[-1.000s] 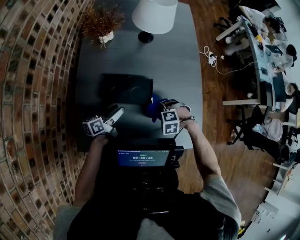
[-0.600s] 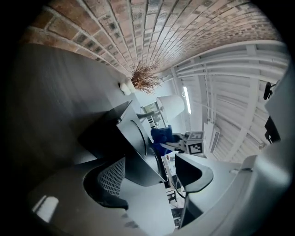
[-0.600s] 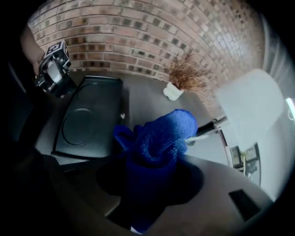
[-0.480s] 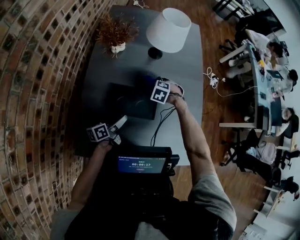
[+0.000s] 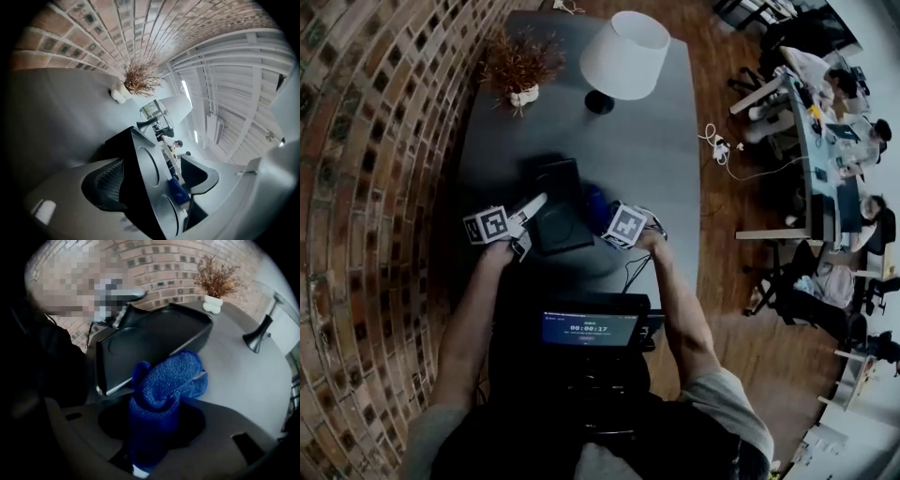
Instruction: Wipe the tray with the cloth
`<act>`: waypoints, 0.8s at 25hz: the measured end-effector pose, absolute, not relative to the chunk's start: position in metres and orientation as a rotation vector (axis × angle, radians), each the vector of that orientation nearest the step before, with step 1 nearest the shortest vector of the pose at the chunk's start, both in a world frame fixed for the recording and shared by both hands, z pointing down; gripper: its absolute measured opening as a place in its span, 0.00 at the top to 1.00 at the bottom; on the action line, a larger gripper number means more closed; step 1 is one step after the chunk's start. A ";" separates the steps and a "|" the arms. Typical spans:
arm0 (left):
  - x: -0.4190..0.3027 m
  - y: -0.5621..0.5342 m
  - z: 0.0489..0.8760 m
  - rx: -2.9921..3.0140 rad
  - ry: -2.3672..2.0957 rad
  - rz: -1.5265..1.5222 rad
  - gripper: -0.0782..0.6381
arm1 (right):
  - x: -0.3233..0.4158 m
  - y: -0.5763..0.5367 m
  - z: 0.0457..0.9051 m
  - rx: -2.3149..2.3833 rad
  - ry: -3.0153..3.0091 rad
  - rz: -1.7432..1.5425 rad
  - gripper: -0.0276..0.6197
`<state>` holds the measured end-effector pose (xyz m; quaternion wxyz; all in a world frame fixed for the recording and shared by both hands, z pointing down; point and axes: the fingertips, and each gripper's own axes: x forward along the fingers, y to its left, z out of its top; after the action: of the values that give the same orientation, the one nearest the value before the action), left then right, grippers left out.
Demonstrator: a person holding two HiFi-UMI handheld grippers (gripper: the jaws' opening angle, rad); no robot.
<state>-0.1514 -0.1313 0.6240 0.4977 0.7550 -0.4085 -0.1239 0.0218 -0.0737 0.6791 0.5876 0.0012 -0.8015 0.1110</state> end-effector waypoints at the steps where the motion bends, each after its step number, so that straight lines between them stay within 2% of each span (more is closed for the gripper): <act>1: -0.146 -0.141 0.621 1.852 -0.963 -0.269 0.37 | 0.016 -0.055 0.678 0.038 -1.910 0.290 0.70; 6: -0.118 -0.148 0.605 1.959 -0.865 -0.138 0.35 | 0.028 -0.028 0.679 0.220 -1.959 0.323 0.69; 10: -0.123 -0.096 0.583 2.064 -0.802 -0.064 0.41 | 0.067 -0.096 0.659 0.472 -1.925 0.162 0.69; 13: -0.122 -0.064 0.590 2.093 -0.760 0.015 0.41 | 0.051 -0.153 0.643 0.560 -1.962 0.028 0.69; 16: -0.122 -0.059 0.591 2.016 -0.807 -0.103 0.40 | 0.029 -0.189 0.653 0.515 -1.926 -0.085 0.69; 20: -0.124 -0.058 0.593 1.971 -0.900 -0.152 0.40 | 0.016 -0.166 0.661 0.275 -1.865 -0.206 0.69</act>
<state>-0.1240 -0.0584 0.5929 0.4658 0.8030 -0.3667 -0.0621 0.0162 -0.1663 0.6606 0.5831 0.1176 -0.7989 -0.0883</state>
